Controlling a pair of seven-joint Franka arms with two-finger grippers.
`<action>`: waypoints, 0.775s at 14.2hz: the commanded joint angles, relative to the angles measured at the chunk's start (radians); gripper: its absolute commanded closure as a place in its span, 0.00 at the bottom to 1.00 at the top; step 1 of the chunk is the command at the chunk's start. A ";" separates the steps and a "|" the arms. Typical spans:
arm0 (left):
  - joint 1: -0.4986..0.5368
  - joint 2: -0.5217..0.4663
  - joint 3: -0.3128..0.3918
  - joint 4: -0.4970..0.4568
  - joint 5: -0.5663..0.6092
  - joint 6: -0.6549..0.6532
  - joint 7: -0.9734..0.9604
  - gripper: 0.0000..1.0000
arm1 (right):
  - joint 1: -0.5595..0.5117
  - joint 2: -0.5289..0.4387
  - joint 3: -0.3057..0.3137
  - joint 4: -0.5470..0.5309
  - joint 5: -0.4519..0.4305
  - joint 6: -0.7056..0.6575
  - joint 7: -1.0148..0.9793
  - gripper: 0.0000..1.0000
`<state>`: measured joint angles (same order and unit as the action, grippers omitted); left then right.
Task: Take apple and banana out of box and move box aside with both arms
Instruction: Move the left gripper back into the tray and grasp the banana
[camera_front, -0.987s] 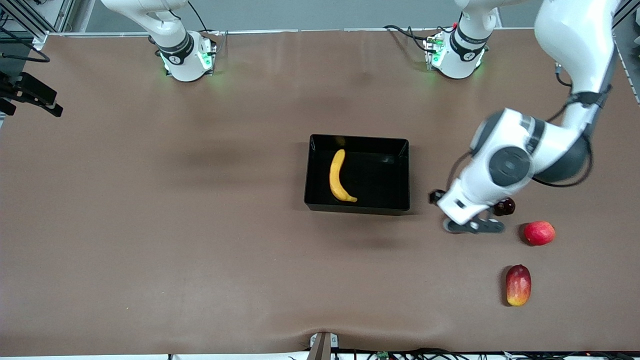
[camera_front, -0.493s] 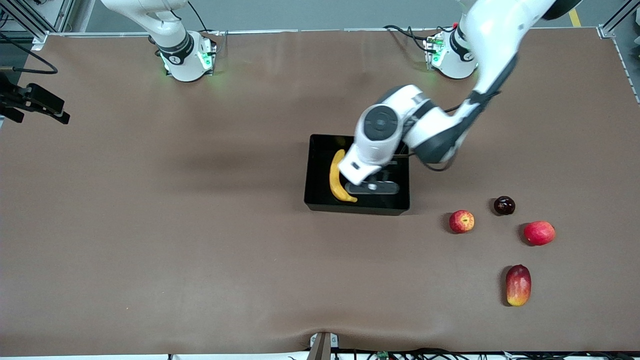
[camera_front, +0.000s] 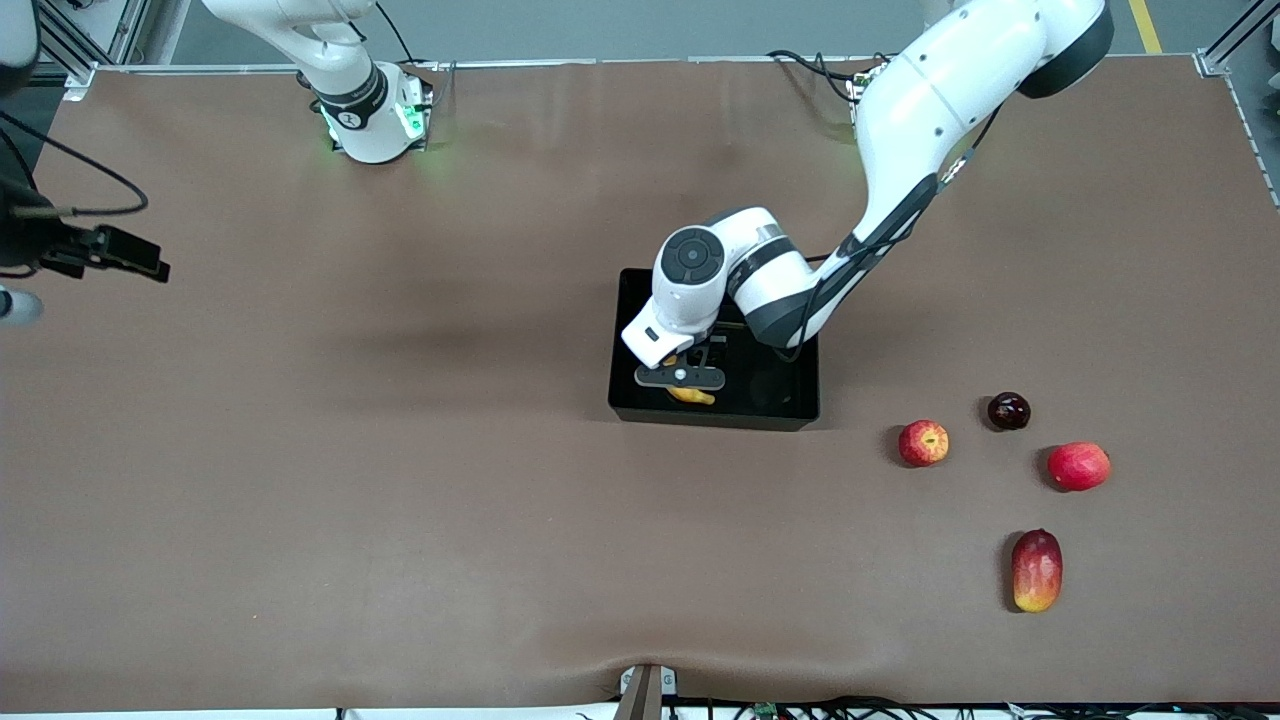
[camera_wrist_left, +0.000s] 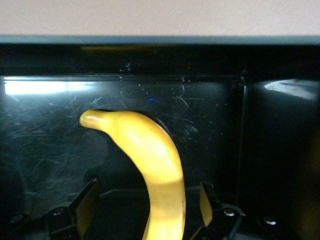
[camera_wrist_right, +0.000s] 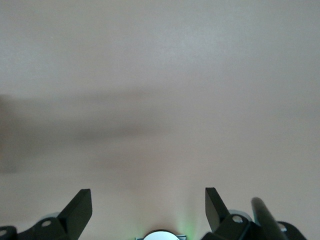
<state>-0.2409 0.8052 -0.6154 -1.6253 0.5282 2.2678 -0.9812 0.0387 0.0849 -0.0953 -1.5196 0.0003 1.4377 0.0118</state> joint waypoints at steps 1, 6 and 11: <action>-0.046 0.026 0.045 0.016 0.026 0.050 -0.017 0.17 | -0.028 0.007 0.005 0.007 0.010 -0.029 -0.009 0.00; -0.067 0.042 0.065 0.019 0.029 0.078 -0.005 1.00 | -0.013 0.076 0.009 0.006 0.065 -0.023 -0.007 0.00; -0.049 -0.033 0.059 0.018 0.027 0.052 -0.007 1.00 | 0.027 0.148 0.009 -0.016 0.165 0.027 0.008 0.00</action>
<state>-0.2972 0.8332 -0.5590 -1.5979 0.5321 2.3333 -0.9796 0.0385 0.2213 -0.0871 -1.5289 0.1321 1.4523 0.0110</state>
